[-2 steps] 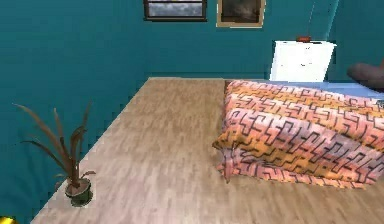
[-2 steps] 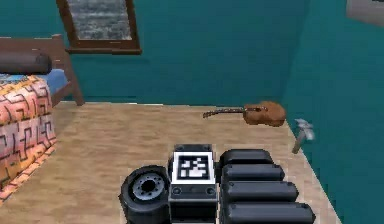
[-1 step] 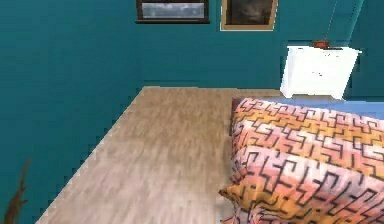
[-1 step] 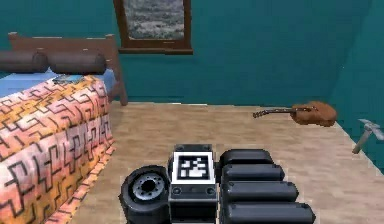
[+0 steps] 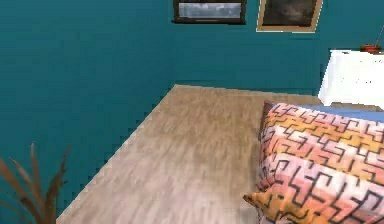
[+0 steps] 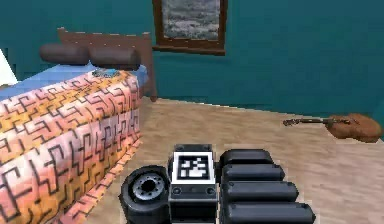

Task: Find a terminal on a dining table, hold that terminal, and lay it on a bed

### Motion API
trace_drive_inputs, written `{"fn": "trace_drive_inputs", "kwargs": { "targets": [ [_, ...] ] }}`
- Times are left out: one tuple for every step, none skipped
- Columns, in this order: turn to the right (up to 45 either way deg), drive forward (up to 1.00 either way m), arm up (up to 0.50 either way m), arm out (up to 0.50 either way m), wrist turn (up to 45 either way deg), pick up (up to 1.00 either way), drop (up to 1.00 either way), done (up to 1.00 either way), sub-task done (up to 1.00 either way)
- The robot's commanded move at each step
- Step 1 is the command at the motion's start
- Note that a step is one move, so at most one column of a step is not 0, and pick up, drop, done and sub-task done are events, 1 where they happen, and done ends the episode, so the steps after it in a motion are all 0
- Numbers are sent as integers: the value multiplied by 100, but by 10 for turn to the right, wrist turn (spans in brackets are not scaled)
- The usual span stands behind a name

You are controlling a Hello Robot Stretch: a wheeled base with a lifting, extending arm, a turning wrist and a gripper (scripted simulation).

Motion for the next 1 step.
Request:
{"fn": "trace_drive_inputs", "kwargs": {
  "targets": [
    [0, 95, 0, 0, 0, 0, 0, 0, 0]
  ]
}}
